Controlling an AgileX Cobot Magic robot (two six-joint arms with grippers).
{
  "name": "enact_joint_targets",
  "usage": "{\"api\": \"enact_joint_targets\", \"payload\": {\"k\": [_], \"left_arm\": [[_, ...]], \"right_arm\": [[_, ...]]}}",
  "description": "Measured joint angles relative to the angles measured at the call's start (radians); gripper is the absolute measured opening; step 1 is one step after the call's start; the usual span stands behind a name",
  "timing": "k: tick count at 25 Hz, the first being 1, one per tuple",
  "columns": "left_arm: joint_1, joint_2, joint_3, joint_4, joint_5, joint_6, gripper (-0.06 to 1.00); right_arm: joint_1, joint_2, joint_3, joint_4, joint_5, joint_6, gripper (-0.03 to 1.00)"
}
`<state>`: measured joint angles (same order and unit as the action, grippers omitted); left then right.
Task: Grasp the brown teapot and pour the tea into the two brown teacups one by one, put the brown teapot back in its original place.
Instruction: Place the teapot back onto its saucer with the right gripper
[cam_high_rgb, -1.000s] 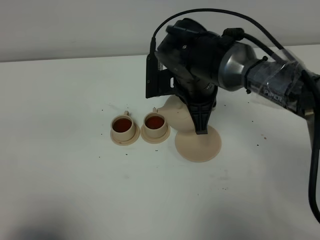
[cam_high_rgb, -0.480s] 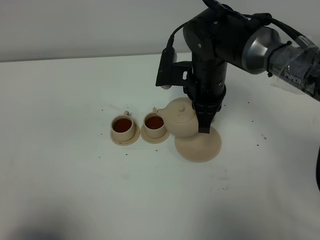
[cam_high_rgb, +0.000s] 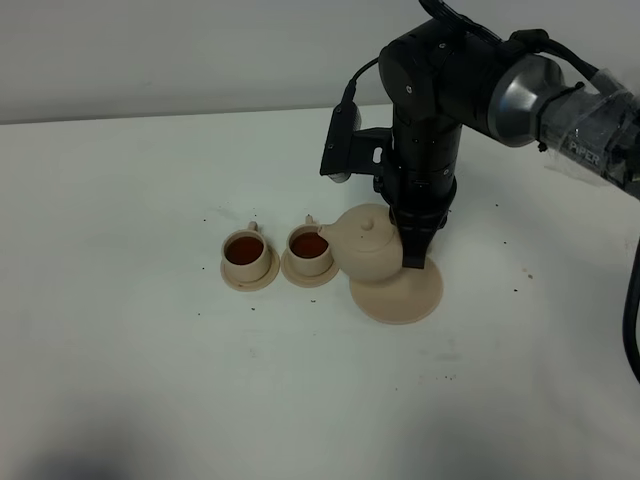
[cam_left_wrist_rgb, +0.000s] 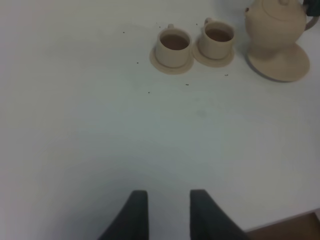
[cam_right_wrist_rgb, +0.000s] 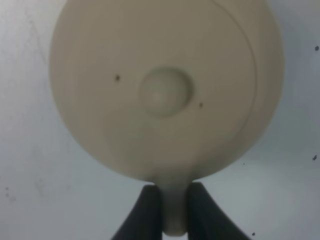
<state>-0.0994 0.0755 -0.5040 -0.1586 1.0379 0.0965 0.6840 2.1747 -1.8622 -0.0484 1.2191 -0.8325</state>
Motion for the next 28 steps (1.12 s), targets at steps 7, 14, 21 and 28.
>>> {"api": "enact_joint_targets", "payload": {"k": [7,14,21,28], "left_arm": [[0.000,0.000,0.000,0.000,0.000,-0.002,0.23],[0.000,0.000,0.000,0.000,0.000,-0.001,0.23],[0.000,0.000,0.000,0.000,0.000,-0.001,0.23],[0.000,0.000,0.000,0.000,0.000,-0.001,0.23]], "right_arm": [[0.000,0.000,0.000,-0.001,0.000,-0.001,0.11],[0.000,-0.015,0.017,-0.037,-0.001,0.029,0.11],[0.000,-0.041,0.071,-0.088,0.000,0.086,0.11],[-0.006,-0.041,0.137,-0.067,0.002,0.107,0.11]]}}
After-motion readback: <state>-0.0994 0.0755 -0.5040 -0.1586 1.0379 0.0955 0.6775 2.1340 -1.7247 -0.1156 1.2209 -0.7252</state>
